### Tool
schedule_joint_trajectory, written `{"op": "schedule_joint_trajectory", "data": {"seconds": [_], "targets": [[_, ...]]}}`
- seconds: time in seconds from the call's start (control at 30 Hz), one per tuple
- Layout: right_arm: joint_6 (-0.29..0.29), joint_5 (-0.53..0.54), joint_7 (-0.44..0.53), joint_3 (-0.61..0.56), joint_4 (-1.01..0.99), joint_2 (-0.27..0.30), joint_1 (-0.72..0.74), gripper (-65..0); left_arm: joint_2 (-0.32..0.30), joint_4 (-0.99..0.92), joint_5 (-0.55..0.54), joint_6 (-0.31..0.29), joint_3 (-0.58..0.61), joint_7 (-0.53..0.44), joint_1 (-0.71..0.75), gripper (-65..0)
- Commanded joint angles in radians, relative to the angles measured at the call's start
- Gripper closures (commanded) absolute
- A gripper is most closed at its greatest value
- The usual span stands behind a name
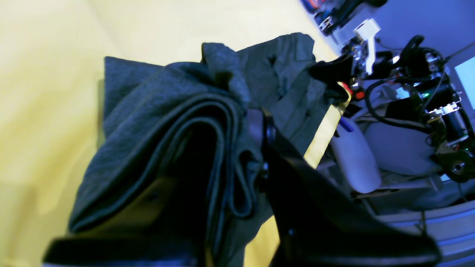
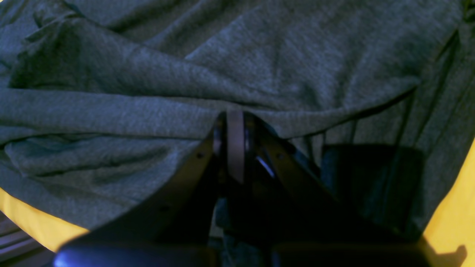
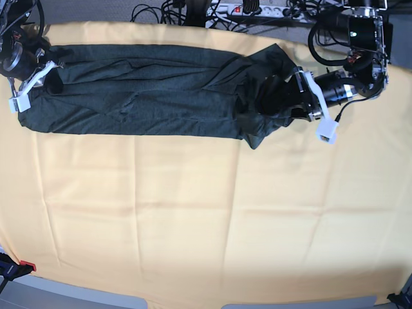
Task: Fold the T-shirt properly
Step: 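Fold the held end over the strip toward the right gripper with the left gripper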
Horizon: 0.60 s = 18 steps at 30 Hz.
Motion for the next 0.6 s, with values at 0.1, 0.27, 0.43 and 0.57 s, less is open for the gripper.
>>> {"op": "schedule_joint_trajectory", "data": {"seconds": [0.1, 0.27, 0.43, 0.57], "targets": [[0.001, 0.003, -0.008, 0.005, 0.010, 0.020, -0.002, 0.0, 0.024, 0.017, 0.011, -0.014, 0.074, -0.027, -0.012, 0.0], [0.001, 0.003, -0.009, 0.005, 0.010, 0.024, -0.003, 0.0, 0.070, 0.017, 0.106, -0.014, 0.137, -0.098, -0.012, 0.0], [0.001, 0.003, -0.016, 0.005, 0.010, 0.027, -0.002, 0.0, 0.103, 0.017, 0.135, -0.014, 0.174, -0.100, -0.032, 0.0], [0.001, 0.015, -0.031, 0.005, 0.010, 0.031, -0.003, 0.0, 0.125, 0.017, 0.138, -0.014, 0.175, -0.100, -0.059, 0.0]]}}
